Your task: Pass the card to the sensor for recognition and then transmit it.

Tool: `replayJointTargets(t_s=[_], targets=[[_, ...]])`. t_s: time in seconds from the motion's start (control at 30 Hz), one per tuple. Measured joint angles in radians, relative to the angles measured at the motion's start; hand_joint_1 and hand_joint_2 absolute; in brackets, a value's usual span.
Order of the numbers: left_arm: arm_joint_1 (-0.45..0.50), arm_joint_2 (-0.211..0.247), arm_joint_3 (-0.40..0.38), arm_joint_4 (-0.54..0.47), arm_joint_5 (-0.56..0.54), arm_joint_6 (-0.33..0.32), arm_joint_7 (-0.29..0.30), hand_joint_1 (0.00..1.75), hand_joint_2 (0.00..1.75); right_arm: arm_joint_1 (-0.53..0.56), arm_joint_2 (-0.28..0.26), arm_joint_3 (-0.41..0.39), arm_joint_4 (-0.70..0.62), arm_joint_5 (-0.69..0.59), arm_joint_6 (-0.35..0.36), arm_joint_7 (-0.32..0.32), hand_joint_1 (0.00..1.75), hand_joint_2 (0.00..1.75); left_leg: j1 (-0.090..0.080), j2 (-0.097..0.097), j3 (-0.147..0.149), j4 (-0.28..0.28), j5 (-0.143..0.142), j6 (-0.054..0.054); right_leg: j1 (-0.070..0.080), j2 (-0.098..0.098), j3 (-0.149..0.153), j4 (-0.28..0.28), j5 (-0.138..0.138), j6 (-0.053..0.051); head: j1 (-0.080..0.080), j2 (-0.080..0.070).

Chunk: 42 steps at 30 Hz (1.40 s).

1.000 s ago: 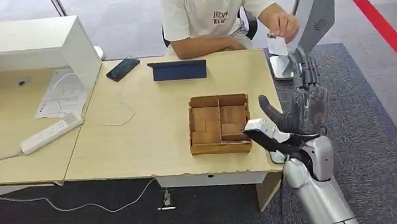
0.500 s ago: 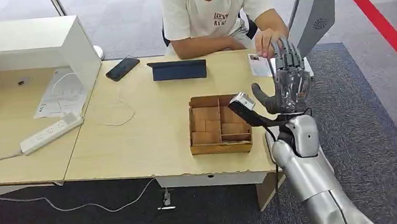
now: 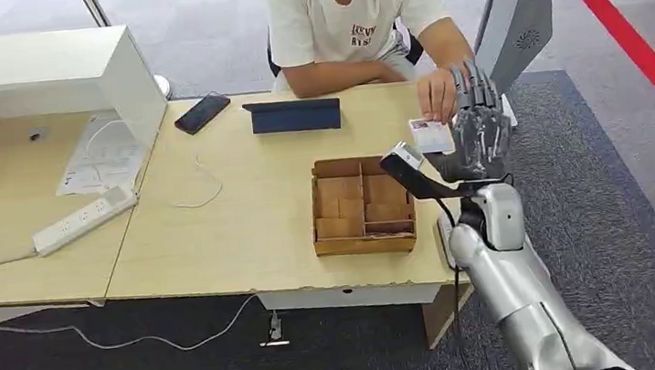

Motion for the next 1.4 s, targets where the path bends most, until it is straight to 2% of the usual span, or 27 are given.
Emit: replayJointTargets(t_s=[0.7, 1.27, 1.3, 1.33, 1.37, 1.4], targets=[[0.003, 0.002, 0.0, 0.0, -0.014, -0.002, -0.003, 0.0, 1.75, -0.008, -0.003, 0.0, 0.024, -0.061, 0.0, -0.039, 1.75, 1.75, 0.0, 0.0, 0.0, 0.0, 0.0, 0.0, 0.0, 0.0, 0.0, 0.0, 0.0, 0.0, 0.0, 0.0], [0.003, 0.002, 0.0, 0.0, -0.017, -0.003, 0.0, 0.0, 1.75, -0.008, -0.003, 0.0, 0.024, -0.067, 0.002, -0.039, 1.75, 1.75, 0.0, 0.0, 0.0, 0.0, 0.0, 0.0, 0.0, 0.0, 0.0, 0.0, 0.0, 0.0, 0.0, 0.0], [0.003, 0.002, 0.0, 0.0, -0.029, -0.024, -0.002, 0.0, 1.75, -0.006, -0.007, 0.0, 0.025, -0.066, 0.025, -0.029, 1.75, 1.75, 0.0, 0.0, 0.001, 0.001, 0.0, 0.0, 0.0, 0.0, -0.002, -0.001, 0.0, 0.0, 0.0, 0.0], [0.014, 0.02, -0.007, -0.001, -0.072, -0.146, 0.002, 0.0, 1.75, 0.188, -0.137, -0.019, -0.179, -0.123, 0.433, -0.014, 1.75, 1.75, 0.004, -0.01, 0.005, 0.003, -0.004, 0.002, 0.004, -0.009, 0.013, -0.005, -0.005, 0.003, 0.003, 0.0], [0.022, 0.023, -0.007, -0.001, -0.062, -0.145, 0.024, 0.0, 1.75, 0.223, -0.164, -0.023, -0.218, -0.13, 0.474, -0.037, 1.75, 1.75, 0.003, -0.007, 0.002, 0.003, -0.004, 0.002, 0.003, -0.008, 0.009, -0.004, -0.003, 0.002, 0.004, 0.0], [0.03, 0.027, -0.007, -0.001, -0.053, -0.141, 0.036, 0.0, 1.75, 0.24, -0.18, -0.024, -0.247, -0.132, 0.471, -0.053, 1.75, 1.75, 0.002, -0.001, -0.001, 0.003, -0.005, 0.002, 0.002, -0.002, 0.002, -0.003, -0.001, 0.001, 0.004, 0.0]])
